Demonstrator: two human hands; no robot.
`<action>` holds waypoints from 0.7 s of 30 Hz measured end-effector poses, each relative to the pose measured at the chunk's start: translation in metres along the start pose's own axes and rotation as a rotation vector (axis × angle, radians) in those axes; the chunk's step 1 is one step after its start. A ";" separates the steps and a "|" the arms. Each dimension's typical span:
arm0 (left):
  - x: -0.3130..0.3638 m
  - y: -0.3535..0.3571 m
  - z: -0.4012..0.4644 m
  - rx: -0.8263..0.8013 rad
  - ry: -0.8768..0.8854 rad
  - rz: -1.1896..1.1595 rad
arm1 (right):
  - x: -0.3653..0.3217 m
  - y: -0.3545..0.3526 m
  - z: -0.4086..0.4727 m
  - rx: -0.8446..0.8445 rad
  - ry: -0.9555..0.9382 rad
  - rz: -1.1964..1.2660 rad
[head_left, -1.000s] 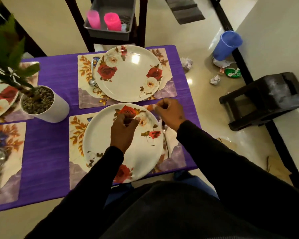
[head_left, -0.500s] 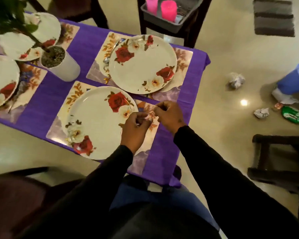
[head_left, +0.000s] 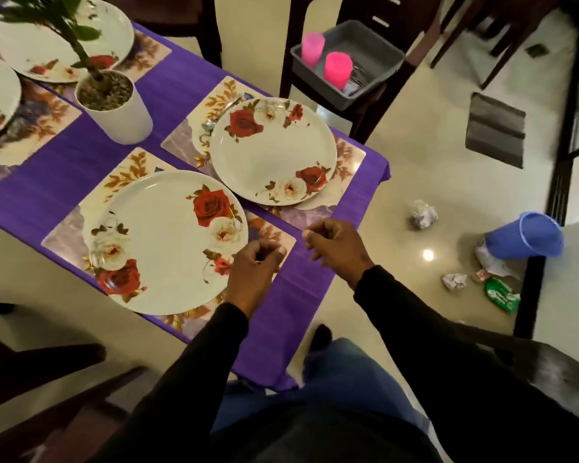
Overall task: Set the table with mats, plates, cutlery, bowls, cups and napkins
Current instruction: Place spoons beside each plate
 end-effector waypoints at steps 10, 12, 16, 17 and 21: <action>0.052 0.151 0.026 0.126 0.001 -0.073 | 0.016 -0.120 0.114 -0.081 -0.119 -0.043; 0.074 0.198 0.033 0.119 -0.004 -0.103 | 0.026 -0.164 0.140 -0.058 -0.113 -0.040; 0.117 0.273 0.051 0.080 0.050 -0.088 | 0.042 -0.228 0.185 -0.071 -0.100 -0.001; 0.126 0.286 0.057 0.089 0.049 -0.091 | 0.045 -0.240 0.196 -0.082 -0.091 0.000; 0.152 0.328 0.083 0.117 0.035 -0.066 | 0.045 -0.271 0.247 -0.112 -0.081 0.006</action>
Point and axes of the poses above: each hand's wrist, its own z-axis towards the middle knuckle, its own y-axis out of the palm, x = y × z, the point moved 7 cm from there along z, towards the middle knuckle, and after that the axes turned 9 degrees about x, right-handed, at the moved point
